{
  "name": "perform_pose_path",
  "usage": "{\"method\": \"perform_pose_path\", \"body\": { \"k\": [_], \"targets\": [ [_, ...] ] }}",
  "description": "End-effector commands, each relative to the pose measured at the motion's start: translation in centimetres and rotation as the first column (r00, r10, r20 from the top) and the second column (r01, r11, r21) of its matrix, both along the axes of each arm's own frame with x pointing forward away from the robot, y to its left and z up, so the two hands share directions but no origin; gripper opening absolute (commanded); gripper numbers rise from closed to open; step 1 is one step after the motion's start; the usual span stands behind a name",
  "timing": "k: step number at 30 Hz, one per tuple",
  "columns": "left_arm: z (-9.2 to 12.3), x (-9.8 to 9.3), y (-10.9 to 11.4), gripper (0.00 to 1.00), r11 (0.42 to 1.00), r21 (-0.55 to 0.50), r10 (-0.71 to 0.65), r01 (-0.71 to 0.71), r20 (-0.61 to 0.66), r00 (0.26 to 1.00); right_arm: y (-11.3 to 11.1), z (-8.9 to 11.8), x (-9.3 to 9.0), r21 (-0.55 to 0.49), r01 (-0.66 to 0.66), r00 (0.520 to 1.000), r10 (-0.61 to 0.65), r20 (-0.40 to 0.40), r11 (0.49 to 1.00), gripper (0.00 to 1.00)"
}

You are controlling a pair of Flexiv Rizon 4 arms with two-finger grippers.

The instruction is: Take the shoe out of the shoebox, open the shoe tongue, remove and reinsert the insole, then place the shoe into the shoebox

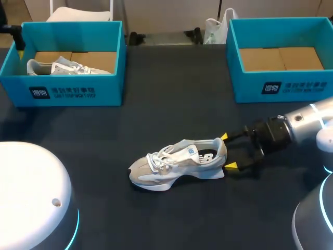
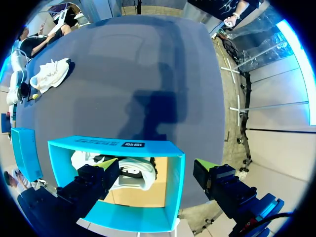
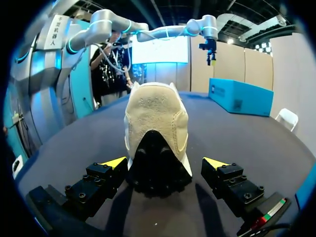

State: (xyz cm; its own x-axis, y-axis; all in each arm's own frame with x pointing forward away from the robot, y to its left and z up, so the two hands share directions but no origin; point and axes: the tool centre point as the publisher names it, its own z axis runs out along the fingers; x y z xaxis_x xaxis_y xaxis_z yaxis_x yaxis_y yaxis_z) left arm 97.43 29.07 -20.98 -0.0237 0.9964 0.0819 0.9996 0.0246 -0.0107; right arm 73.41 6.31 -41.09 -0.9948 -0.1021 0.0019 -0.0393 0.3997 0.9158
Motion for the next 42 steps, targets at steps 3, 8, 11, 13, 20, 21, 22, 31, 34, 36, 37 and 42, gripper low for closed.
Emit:
{"method": "perform_pose_path", "body": {
  "k": [3,8,11,13,20,21,22,31,34,36,37,42],
  "targets": [
    [0.0,-0.1,0.0,1.00,1.000,0.003,0.000,0.000,0.003,1.000,0.6,0.1,-0.3,0.019,-0.021,1.000,0.021,0.010,1.000,1.00],
    [0.0,-0.1,0.0,1.00,1.000,0.003,0.000,0.000,0.003,1.000,1.4,0.0,-0.3,0.029,-0.034,0.999,0.034,0.015,0.999,1.00],
    [0.0,-0.1,0.0,1.00,1.000,0.003,0.000,0.000,0.003,1.000,1.8,-0.2,-0.1,0.029,-0.038,0.999,0.038,0.013,0.999,1.00],
    [0.0,-0.1,0.0,1.00,1.000,0.003,0.000,0.000,0.003,1.000,2.0,-0.2,-0.1,0.032,-0.042,0.999,0.042,0.014,0.999,1.00],
    [0.0,-0.1,0.0,1.00,1.000,0.003,0.000,0.000,0.003,1.000,2.7,-0.4,-0.2,0.022,-0.042,0.999,0.042,0.005,0.999,1.00],
    [0.0,-0.1,0.0,1.00,1.000,0.003,0.000,0.000,0.003,1.000,2.8,-0.4,-0.3,0.022,-0.043,0.999,0.043,0.005,0.999,1.00],
    [0.0,-0.1,0.0,1.00,1.000,0.003,0.000,0.000,0.003,1.000,2.9,-0.5,-0.4,0.023,-0.043,0.999,0.043,0.004,0.999,1.00],
    [0.0,-0.1,0.0,1.00,1.000,0.003,0.000,0.000,0.003,1.000,4.2,-0.4,-0.8,0.010,-0.039,0.999,0.039,0.002,0.999,1.00],
    [0.0,-0.1,0.0,1.00,1.000,0.003,0.000,0.000,0.003,1.000,4.4,-0.5,-0.8,0.012,-0.041,0.999,0.041,0.003,0.999,1.00],
    [0.0,-0.1,0.0,1.00,1.000,0.003,0.000,0.000,0.003,1.000,4.6,-0.6,-0.9,0.014,-0.041,0.999,0.041,0.002,0.999,1.00],
    [0.0,-0.1,0.0,1.00,1.000,0.003,0.000,0.000,0.003,1.000,4.7,-0.6,-1.0,0.015,-0.041,0.999,0.041,0.001,0.999,1.00],
    [0.0,-0.1,0.0,1.00,1.000,0.003,0.000,0.000,0.003,1.000,5.0,-0.6,-1.1,0.012,-0.042,0.999,0.042,0.000,0.999,1.00]
  ]
}}
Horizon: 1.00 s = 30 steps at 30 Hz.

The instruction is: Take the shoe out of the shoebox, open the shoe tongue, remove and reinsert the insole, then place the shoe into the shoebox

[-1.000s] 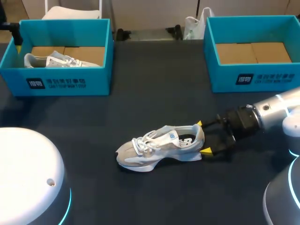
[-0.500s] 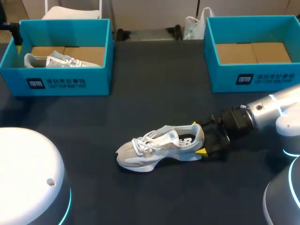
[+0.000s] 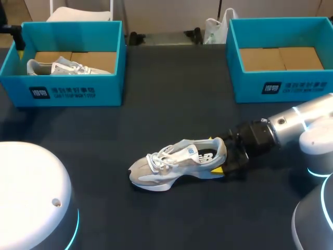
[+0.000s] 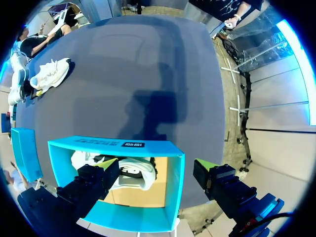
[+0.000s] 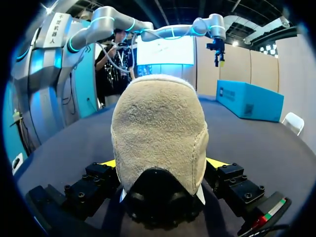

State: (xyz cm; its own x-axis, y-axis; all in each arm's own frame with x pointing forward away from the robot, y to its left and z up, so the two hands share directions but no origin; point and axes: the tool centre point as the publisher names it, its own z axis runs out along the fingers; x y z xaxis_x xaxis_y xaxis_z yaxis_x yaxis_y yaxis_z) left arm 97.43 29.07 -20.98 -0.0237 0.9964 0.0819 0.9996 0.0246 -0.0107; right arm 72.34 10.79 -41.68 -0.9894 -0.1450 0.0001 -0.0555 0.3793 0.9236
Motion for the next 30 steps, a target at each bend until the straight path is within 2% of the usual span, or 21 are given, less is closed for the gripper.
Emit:
{"method": "perform_pose_path", "body": {
  "k": [1,8,9,11,12,21,30],
  "targets": [
    [0.0,-0.1,0.0,1.00,1.000,0.003,0.000,0.000,0.003,1.000,0.6,-0.1,-0.1,-0.008,0.001,1.000,-0.001,0.001,1.000,1.00],
    [0.0,-0.1,0.0,1.00,1.000,0.003,0.000,0.000,0.003,1.000,1.2,-0.2,-0.1,-0.019,0.009,1.000,-0.009,0.000,1.000,1.00],
    [0.0,-0.1,0.0,1.00,1.000,0.003,0.000,0.000,0.003,1.000,1.3,-0.3,-0.1,-0.024,0.011,1.000,-0.011,-0.001,1.000,0.60],
    [0.0,-0.1,0.0,1.00,1.000,0.003,0.000,0.000,0.003,1.000,1.5,-0.4,-0.1,-0.030,0.013,1.000,-0.013,-0.007,0.999,0.24],
    [0.0,-0.1,0.0,1.00,1.000,0.003,0.000,0.000,0.003,1.000,1.5,-0.6,-0.1,-0.035,0.014,1.000,-0.015,-0.010,0.999,0.00],
    [0.0,-0.1,0.0,1.00,1.000,0.003,0.000,0.000,0.003,1.000,1.1,-0.7,-0.9,-0.062,0.079,0.997,-0.079,0.005,0.995,0.00],
    [0.0,-0.1,0.0,1.00,1.000,0.003,0.000,0.000,0.003,1.000,-0.5,-0.5,-1.7,-0.068,0.188,0.982,-0.187,0.024,0.980,0.00]
  ]
}}
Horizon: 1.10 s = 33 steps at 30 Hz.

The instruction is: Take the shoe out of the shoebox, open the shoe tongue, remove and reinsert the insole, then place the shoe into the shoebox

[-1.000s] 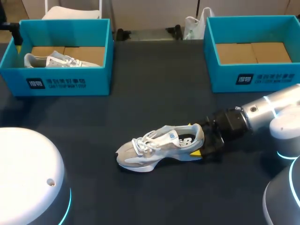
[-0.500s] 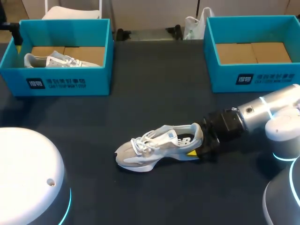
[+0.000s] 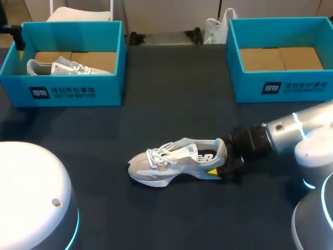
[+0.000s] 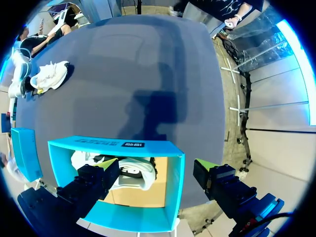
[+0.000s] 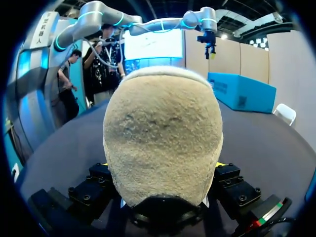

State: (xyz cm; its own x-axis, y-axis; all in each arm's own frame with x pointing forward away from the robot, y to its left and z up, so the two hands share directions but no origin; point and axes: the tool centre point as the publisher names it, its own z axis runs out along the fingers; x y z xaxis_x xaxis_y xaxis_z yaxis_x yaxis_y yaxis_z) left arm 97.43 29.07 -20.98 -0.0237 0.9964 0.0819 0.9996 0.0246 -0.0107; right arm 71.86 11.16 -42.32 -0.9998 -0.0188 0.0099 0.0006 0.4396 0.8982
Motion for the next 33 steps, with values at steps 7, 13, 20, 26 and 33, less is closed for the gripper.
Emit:
{"method": "perform_pose_path", "body": {
  "k": [7,13,20,26,33],
  "targets": [
    [0.03,-0.14,-0.02,1.00,1.000,0.003,0.000,0.000,0.003,1.000,-1.67,0.25,-1.53,-0.009,0.096,0.995,-0.096,0.025,0.995,0.00],
    [0.03,-0.14,-0.02,1.00,1.000,0.003,0.000,0.000,0.003,1.000,-1.85,0.35,-1.48,-0.011,0.096,0.995,-0.096,0.026,0.995,0.00],
    [0.03,-0.14,-0.02,1.00,1.000,0.003,0.000,0.000,0.003,1.000,-1.86,0.17,-1.14,-0.006,0.083,0.996,-0.083,0.016,0.997,0.00],
    [0.03,-0.14,-0.02,1.00,1.000,0.003,0.000,0.000,0.003,1.000,-1.84,0.14,-0.90,-0.006,0.071,0.997,-0.070,0.009,0.997,0.00],
    [0.03,-0.14,-0.02,1.00,1.000,0.003,0.000,0.000,0.003,1.000,-1.84,0.14,-0.90,-0.006,0.071,0.997,-0.070,0.009,0.997,0.00]
  ]
}}
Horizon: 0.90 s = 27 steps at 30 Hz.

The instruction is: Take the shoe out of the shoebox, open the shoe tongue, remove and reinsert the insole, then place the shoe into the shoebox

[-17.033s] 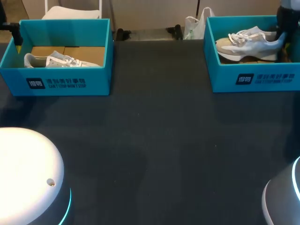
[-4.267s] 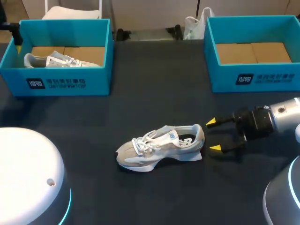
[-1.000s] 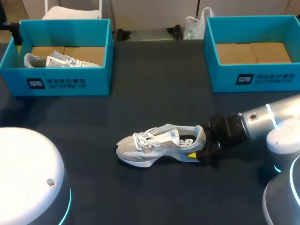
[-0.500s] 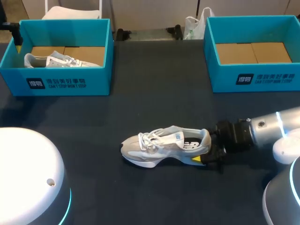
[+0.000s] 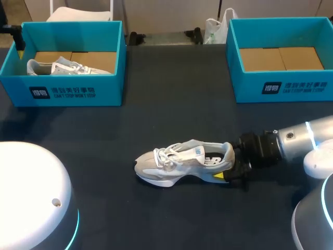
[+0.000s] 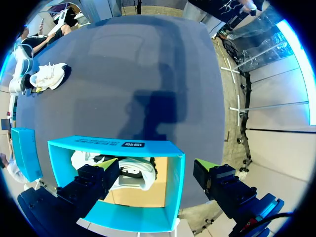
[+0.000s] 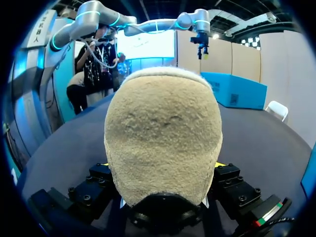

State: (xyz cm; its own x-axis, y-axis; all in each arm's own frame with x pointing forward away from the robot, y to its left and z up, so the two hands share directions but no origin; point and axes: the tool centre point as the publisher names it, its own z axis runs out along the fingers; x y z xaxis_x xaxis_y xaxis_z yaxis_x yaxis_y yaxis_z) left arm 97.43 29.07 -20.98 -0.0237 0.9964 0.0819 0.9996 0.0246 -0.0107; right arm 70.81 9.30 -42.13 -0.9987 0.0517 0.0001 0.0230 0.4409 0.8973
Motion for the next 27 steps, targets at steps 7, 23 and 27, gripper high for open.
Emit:
{"method": "perform_pose_path", "body": {
  "k": [7,23,27],
  "targets": [
    [1.0,-1.7,-0.5,1.00,0.998,-0.043,0.040,-0.039,0.004,0.999,0.0,0.0,0.1,-0.004,0.000,1.000,0.000,-0.001,1.000,0.00],
    [2.5,-9.3,-6.7,1.00,0.397,0.071,0.918,-0.915,-0.033,0.396,0.0,0.0,0.1,-0.004,0.000,1.000,0.000,-0.001,1.000,0.00],
    [2.5,-9.3,-6.7,1.00,0.397,0.071,0.918,-0.915,-0.033,0.396,0.0,0.0,0.1,-0.004,0.000,1.000,0.000,-0.001,1.000,0.00]
  ]
}}
